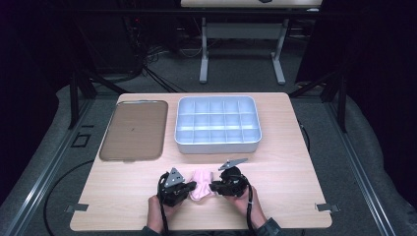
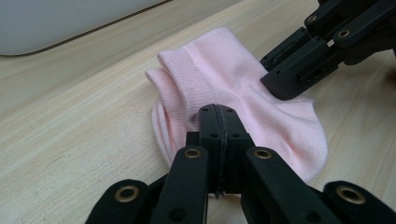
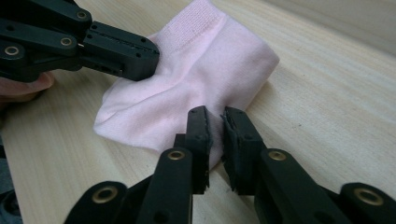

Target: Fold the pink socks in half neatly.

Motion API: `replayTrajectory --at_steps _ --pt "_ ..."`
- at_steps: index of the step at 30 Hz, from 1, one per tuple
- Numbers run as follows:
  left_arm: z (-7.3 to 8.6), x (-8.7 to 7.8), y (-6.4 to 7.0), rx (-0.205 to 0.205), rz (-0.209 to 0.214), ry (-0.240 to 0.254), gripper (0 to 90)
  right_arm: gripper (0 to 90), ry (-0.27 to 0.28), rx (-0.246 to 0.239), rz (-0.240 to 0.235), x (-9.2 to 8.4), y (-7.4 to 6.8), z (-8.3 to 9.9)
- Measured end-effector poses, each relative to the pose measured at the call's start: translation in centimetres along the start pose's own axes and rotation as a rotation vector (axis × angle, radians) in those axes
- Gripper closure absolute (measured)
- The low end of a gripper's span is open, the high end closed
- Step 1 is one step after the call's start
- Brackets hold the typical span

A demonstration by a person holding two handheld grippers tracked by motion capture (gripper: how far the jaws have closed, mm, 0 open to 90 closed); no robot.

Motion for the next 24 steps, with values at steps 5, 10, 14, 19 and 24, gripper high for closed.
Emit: replayTrajectory --at_steps 5,10,14,19,24 --pt "-0.1 0.2 0.1 -0.008 0.017 0.002 89.9 85.5 0.026 0.022 -0.025 -0.2 0.1 0.2" --pt "-0.4 0.5 0.6 0.003 0.019 0.004 89.8 86.2 0.041 0.018 -0.012 -0.8 0.3 0.5" --pt "-0.8 1.0 1.0 0.021 0.028 -0.008 89.8 86.3 0.045 0.016 0.001 -1.5 0.7 0.8" --pt "-1.4 1.3 1.2 0.028 0.044 0.003 89.6 86.4 0.053 0.026 0.022 -2.5 1.4 1.0" --pt "-1.8 1.1 0.9 0.012 0.043 0.015 89.2 86.4 0.05 0.014 0.033 -3.0 1.5 1.2"
Point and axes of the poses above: each handheld gripper's, and its own axes: x roughly forward along the jaws, z roughly out of its underside, y roughly to its right, the point moved 8 cm from there along x, roughly forward along the jaws, and after that the axes turned 2 degrees about x, right-handed, at the moved point
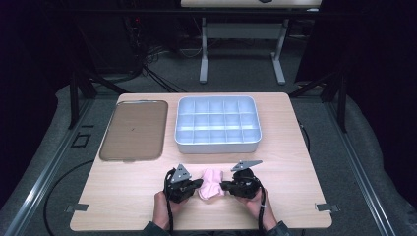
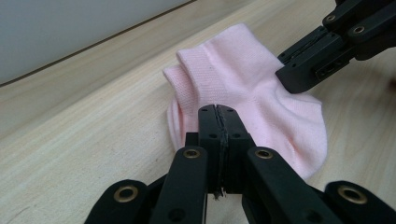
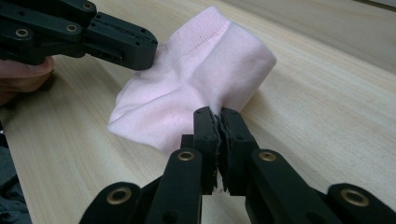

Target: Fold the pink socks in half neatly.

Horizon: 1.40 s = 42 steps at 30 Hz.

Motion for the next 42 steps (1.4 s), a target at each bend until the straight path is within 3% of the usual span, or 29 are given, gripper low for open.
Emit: replayTrajectory --at_steps 16,20,23,35,42 --pt "-0.6 1.5 0.7 0.021 0.008 -0.036 89.4 86.3 -0.011 -0.016 0.038 -1.0 1.0 -0.2" --pt "-0.9 2.2 1.2 0.058 -0.016 -0.041 89.7 86.3 -0.024 -0.003 0.046 -1.5 1.8 -0.2" --pt "-0.9 2.5 1.3 0.033 0.002 -0.026 89.9 86.2 -0.031 -0.007 0.049 -1.8 2.0 -0.1" --pt "-0.8 2.6 1.0 0.015 0.02 -0.009 90.0 86.1 -0.003 -0.046 0.042 -2.6 0.7 -1.6" --pt "-0.8 2.6 1.0 0.01 0.027 -0.008 89.9 86.0 -0.053 -0.121 0.065 -2.3 -0.4 -2.5"
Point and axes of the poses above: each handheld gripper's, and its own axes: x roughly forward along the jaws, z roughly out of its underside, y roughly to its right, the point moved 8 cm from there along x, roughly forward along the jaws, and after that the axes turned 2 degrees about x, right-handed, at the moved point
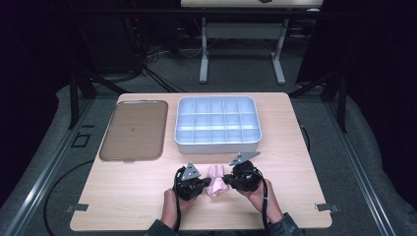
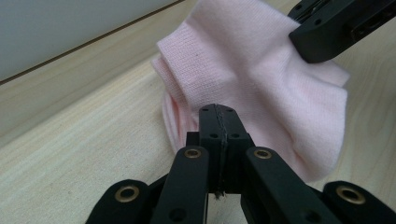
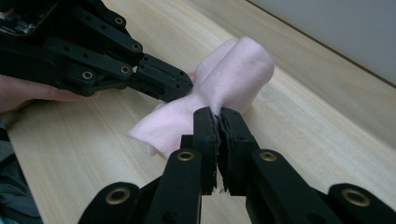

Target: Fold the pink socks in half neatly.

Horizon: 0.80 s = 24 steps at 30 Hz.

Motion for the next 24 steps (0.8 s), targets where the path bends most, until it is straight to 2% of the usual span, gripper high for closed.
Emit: replayTrajectory --at_steps 3,5,8,12,13,15,16,17,21,24 --pt "0.0 0.0 0.0 0.0 0.0 -0.001 89.9 85.9 -0.019 -0.014 0.012 0.4 -0.2 -0.1" --pt "0.0 0.0 0.0 -0.003 0.001 0.0 89.9 86.0 -0.033 -0.011 0.02 0.5 0.2 0.1" --pt "0.0 0.0 0.0 0.0 -0.004 0.0 89.9 85.9 -0.057 0.025 0.056 0.8 1.6 1.0" --pt "0.0 0.0 0.0 -0.009 -0.005 0.002 89.9 83.8 -0.072 0.05 0.053 1.5 2.4 1.9" --pt "0.0 0.0 0.0 -0.011 -0.008 0.002 89.9 80.7 -0.063 0.076 0.043 1.5 2.4 1.9" --pt "0.0 0.0 0.1 -0.014 -0.008 0.004 89.9 65.1 -0.018 0.162 -0.01 1.5 2.5 1.9" --pt "0.0 0.0 0.1 -0.013 -0.008 0.004 89.9 62.2 0.007 0.209 -0.067 1.4 2.6 1.9" --pt "0.0 0.0 0.1 -0.011 -0.009 0.004 89.9 56.4 0.028 0.245 -0.086 1.5 2.5 1.9" --pt "0.0 0.0 0.0 -0.001 -0.012 0.001 89.9 47.5 0.041 0.318 -0.08 2.0 2.5 2.0" --pt "0.0 0.0 0.1 0.0 -0.014 0.0 89.9 45.4 0.044 0.324 -0.056 2.6 2.1 1.7"
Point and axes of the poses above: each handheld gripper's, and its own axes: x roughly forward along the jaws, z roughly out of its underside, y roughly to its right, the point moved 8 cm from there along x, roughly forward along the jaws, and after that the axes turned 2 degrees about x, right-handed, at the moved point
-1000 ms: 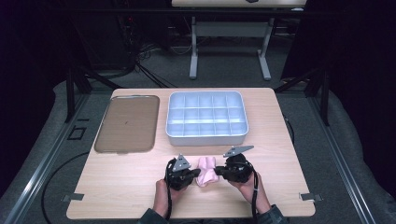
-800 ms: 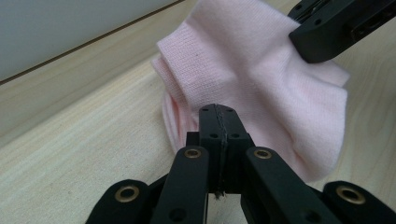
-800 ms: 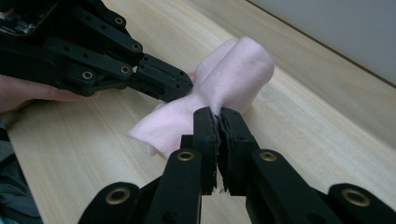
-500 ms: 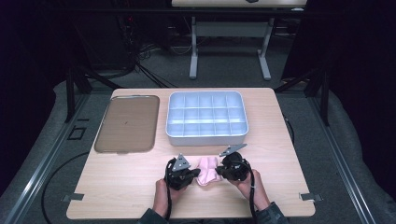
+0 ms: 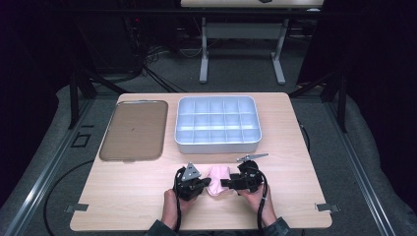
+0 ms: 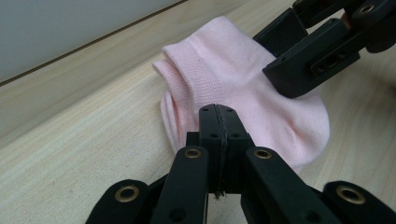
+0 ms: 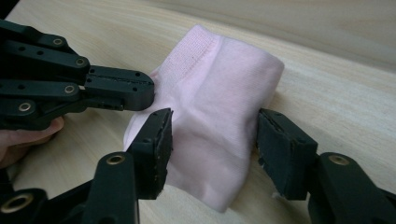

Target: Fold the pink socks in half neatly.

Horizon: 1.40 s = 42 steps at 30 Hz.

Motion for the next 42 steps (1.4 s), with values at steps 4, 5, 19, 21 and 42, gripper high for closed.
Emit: replayTrajectory --at_steps 4,5,19,21,42 --pt "0.0 0.0 0.0 0.001 -0.01 -0.001 89.9 52.0 -0.029 -0.053 0.081 0.7 -0.3 0.2" --pt "0.0 0.0 0.0 0.003 -0.004 0.0 89.9 55.2 -0.027 -0.064 0.103 0.7 -0.3 0.3" --pt "-1.0 -1.2 0.5 -0.003 -0.005 0.05 87.4 78.3 -0.021 -0.207 0.245 1.1 -1.4 0.3" --pt "-1.1 -1.2 1.0 0.011 0.009 0.043 87.4 78.7 -0.018 -0.21 0.248 1.1 -1.3 0.3" --pt "0.2 0.3 0.7 -0.007 0.001 -0.021 89.6 77.1 -0.015 -0.05 0.061 0.0 0.6 1.0"
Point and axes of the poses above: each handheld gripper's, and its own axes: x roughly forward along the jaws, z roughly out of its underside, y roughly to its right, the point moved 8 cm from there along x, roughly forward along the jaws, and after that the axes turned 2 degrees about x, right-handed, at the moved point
